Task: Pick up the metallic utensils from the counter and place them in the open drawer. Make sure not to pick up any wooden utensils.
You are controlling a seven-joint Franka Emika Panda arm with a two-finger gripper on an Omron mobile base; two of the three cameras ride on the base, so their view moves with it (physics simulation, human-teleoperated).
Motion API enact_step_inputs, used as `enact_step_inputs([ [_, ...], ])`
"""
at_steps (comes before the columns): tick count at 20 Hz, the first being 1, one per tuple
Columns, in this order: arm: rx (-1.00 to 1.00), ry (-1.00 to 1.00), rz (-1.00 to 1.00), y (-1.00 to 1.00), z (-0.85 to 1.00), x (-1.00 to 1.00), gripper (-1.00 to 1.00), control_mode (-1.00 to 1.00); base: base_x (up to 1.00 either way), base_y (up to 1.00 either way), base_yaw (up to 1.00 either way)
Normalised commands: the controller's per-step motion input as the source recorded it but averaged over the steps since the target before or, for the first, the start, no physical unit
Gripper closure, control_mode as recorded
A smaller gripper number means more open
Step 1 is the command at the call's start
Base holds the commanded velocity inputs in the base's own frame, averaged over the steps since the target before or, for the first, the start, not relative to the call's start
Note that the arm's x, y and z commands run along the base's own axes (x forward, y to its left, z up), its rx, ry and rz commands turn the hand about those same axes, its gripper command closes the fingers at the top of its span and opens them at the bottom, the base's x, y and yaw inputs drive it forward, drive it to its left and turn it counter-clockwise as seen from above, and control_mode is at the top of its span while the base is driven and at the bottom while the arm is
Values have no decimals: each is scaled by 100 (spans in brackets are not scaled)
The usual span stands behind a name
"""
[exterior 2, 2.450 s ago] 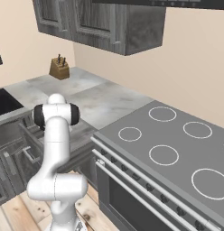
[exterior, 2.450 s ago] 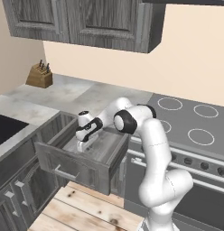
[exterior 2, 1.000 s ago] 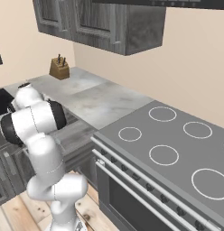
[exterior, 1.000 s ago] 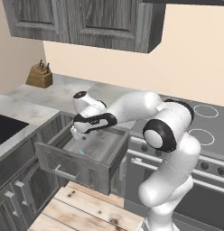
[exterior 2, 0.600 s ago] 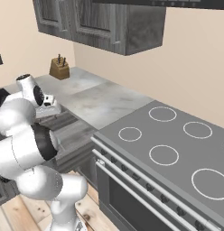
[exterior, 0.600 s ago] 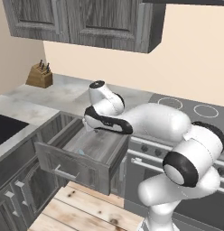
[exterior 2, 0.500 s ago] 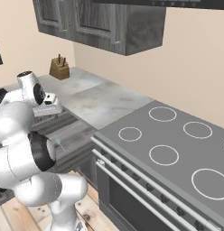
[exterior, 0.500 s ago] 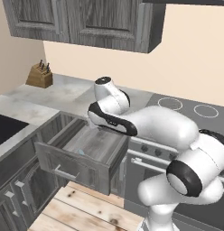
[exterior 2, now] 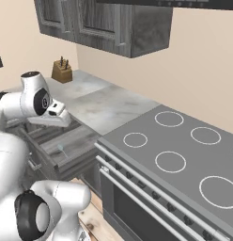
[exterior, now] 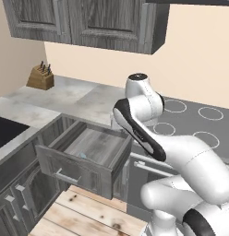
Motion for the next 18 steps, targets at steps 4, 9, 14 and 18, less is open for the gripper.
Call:
enact_step_inputs([
  [4,12,1,-16,-83,0,-64,-100,-100,0,0,0],
  [9,6,0,-4,-37,0,-46,-100,-100,0,0,0],
  [14,0,3,0,1,-6,-2,-100,-100,0,0,0],
  [18,0,0,0,0,0,0,-100,-100,0,0,0],
])
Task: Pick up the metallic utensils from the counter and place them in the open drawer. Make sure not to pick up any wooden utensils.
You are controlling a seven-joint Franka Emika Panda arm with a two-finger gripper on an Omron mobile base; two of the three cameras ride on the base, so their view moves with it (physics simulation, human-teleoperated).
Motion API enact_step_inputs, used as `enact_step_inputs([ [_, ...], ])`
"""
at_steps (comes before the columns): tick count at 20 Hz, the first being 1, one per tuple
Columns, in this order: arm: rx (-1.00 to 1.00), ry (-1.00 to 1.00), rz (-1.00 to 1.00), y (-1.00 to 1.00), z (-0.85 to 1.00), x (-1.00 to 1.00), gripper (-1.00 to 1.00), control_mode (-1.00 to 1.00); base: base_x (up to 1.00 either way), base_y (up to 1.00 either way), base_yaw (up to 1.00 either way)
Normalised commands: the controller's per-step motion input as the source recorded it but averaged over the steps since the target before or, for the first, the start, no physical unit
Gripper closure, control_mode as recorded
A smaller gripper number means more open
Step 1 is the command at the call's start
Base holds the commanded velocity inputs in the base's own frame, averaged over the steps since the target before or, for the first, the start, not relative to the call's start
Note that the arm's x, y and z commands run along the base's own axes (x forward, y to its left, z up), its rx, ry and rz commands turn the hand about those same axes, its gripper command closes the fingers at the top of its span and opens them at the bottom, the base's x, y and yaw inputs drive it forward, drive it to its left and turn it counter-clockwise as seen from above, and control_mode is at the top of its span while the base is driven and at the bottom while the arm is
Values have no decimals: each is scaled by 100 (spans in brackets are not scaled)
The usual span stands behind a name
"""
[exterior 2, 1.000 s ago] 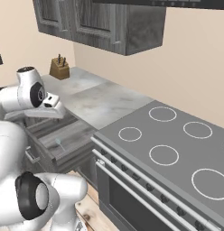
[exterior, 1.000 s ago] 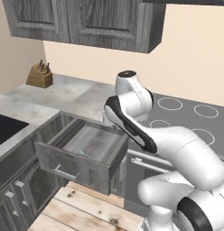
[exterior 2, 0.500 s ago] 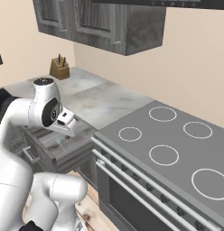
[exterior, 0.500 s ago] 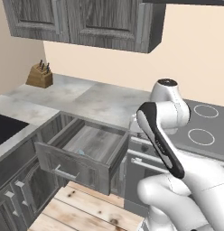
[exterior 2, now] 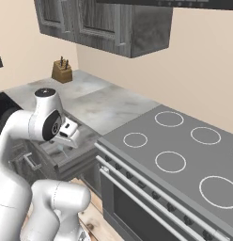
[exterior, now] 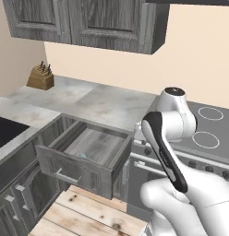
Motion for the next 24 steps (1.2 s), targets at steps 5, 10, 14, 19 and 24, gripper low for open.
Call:
enact_step_inputs([
  [5,0,0,0,0,0,0,-100,-100,0,0,0],
  [10,0,0,0,0,0,-9,-100,-100,0,0,0],
  [14,0,0,0,0,0,0,-100,100,-72,0,0],
  [19,0,0,0,0,0,0,-100,100,-92,11,15],
  [24,0,0,0,0,0,0,-100,100,-63,37,49],
])
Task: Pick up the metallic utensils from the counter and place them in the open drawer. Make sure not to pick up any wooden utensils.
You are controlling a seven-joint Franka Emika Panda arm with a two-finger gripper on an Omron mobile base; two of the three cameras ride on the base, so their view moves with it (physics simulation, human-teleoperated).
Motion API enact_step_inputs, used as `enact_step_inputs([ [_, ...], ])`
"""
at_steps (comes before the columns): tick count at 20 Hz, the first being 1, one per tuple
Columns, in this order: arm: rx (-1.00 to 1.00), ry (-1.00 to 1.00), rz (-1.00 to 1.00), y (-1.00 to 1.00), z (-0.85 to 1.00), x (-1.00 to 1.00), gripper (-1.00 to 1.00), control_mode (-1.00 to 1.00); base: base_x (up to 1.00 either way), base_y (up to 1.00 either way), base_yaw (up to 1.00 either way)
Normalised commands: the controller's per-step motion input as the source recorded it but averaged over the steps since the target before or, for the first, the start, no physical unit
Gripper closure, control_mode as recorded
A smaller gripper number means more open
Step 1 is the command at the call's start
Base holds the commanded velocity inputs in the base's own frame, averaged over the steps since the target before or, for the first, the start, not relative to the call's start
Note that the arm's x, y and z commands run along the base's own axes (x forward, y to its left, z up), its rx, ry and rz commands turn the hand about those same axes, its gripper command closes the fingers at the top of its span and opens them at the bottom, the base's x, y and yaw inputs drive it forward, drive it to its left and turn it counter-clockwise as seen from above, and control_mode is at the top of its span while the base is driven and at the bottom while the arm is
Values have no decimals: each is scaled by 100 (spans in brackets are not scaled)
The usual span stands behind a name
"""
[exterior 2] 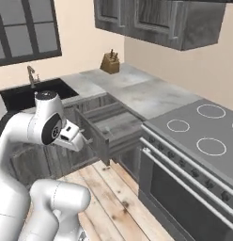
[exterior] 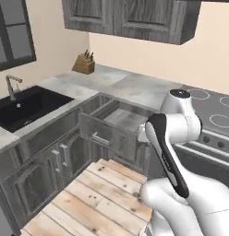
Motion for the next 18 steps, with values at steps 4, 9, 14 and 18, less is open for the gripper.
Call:
enact_step_inputs([
  [4,0,0,0,0,0,0,-100,100,-37,49,72],
  [9,0,0,0,0,0,0,-100,100,-5,20,91],
  [14,0,0,0,0,0,0,-100,100,-7,12,98],
  [18,0,0,0,0,0,0,-100,100,-19,2,100],
])
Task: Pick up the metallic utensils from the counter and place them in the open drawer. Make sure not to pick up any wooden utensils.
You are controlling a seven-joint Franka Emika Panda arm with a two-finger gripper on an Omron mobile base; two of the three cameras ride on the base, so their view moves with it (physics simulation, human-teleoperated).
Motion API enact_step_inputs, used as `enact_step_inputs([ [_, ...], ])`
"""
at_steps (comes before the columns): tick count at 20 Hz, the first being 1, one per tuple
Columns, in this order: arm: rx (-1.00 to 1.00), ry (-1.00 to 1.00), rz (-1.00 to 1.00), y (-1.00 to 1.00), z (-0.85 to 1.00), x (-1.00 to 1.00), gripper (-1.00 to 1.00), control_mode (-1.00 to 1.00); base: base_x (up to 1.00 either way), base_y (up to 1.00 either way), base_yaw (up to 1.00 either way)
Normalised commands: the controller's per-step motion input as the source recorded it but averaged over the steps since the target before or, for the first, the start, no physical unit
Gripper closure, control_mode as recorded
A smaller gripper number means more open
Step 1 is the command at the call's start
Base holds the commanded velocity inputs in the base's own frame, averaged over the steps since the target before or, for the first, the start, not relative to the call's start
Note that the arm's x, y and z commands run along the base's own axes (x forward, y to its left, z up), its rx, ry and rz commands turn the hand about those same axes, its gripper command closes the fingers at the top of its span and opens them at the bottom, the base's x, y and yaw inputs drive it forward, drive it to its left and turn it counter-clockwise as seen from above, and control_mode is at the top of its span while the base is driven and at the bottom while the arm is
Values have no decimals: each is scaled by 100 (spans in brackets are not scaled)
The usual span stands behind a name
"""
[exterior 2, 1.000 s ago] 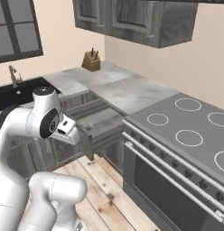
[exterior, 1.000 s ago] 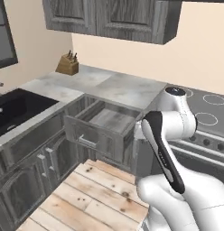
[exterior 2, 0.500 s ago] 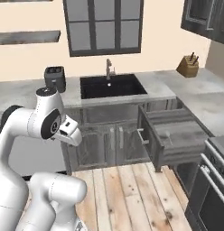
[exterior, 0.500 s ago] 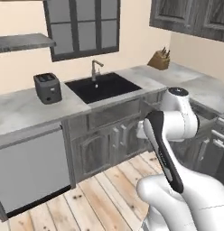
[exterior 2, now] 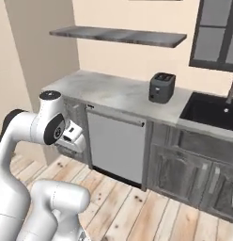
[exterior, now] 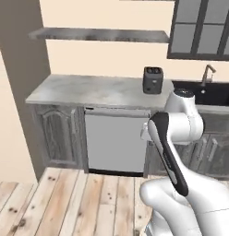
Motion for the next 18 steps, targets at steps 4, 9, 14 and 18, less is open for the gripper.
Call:
enact_step_inputs([
  [4,0,0,0,0,0,0,-100,100,-12,0,97],
  [9,0,0,0,0,0,0,-100,100,0,-16,84],
  [14,0,0,0,0,0,0,-100,100,0,-14,54],
  [18,0,0,0,0,0,0,-100,100,17,-13,49],
])
